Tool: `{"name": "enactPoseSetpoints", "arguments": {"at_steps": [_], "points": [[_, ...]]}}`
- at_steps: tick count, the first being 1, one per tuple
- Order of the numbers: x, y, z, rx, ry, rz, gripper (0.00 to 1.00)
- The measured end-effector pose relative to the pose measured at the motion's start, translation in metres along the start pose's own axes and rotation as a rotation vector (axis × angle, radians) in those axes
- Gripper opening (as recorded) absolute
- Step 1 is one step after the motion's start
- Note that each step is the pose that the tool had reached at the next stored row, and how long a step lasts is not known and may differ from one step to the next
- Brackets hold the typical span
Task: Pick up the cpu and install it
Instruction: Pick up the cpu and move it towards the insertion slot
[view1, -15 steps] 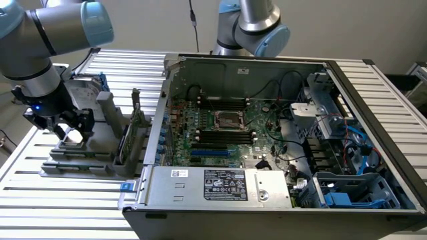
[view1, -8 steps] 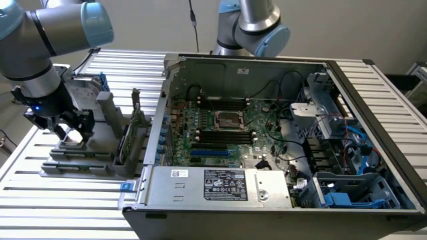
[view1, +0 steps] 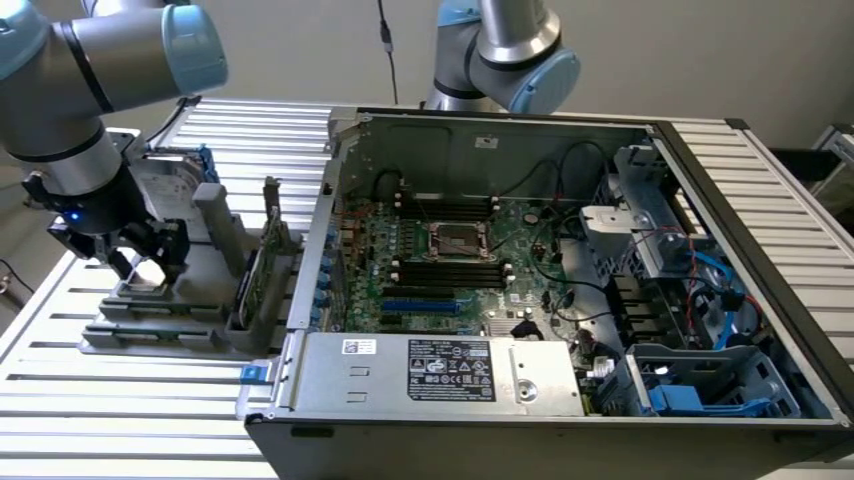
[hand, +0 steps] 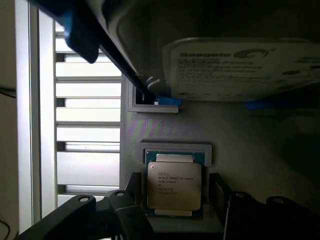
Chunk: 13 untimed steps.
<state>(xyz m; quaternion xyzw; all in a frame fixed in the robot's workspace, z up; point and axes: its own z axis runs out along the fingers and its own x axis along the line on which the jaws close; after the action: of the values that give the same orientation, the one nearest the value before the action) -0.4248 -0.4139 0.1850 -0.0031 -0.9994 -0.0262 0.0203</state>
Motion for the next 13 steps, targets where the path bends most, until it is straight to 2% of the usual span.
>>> {"name": "enactPoseSetpoints", "arguments": {"at_steps": [5,6,7,13], "points": [[0.0,0.0,0.0002,0.0,0.0,0.0,0.65],[0.0,0.0,0.0002,0.0001,0.0001,0.0,0.63],[0.0,0.0,0.0002,0.0,0.0001,0.0,0.56],[0.0,0.0,0.0002,0.0,0.0001,0.0,0.55]]}}
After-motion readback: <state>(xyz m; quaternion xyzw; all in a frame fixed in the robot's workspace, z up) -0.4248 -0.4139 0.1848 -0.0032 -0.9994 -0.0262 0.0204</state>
